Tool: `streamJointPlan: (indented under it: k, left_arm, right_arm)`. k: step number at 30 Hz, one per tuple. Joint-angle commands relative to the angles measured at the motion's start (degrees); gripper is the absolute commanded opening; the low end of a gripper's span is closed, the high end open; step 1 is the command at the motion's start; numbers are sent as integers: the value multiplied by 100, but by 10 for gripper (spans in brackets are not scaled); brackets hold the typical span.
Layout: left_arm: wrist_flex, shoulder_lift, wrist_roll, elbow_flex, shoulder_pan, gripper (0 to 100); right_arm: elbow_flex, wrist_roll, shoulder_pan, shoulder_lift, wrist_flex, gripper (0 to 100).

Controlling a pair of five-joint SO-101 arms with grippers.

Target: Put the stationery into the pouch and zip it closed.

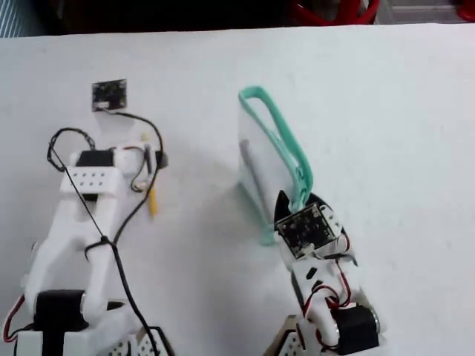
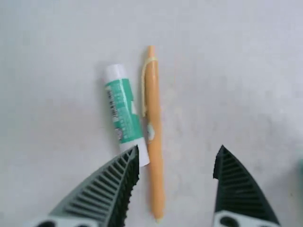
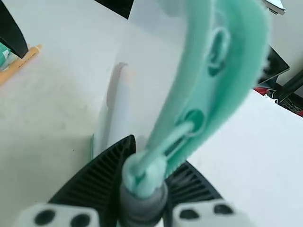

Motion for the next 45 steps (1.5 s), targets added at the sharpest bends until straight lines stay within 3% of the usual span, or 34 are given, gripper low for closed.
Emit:
streamJointPlan:
  k: [1, 11, 22, 29, 36, 45]
  left_arm:
    - [-132, -4, 316, -343, 295, 255]
    - [-114, 1771, 571, -1424, -57, 226]
    - [-79, 2659, 668, -1811, -286, 222]
    - [484, 3178, 686, -2470, -356, 222]
    - [1644, 4066, 870, -3657, -409, 221]
    - [1767, 4207, 554, -3877, -391, 30]
  right_arm:
    - [360, 79, 48, 31, 75, 18]
    - [396, 79, 22, 31, 48, 18]
    - [396, 88, 13, 31, 48, 18]
    - [396, 88, 22, 31, 48, 18]
    - [396, 88, 40, 31, 48, 18]
    - [396, 88, 40, 31, 48, 18]
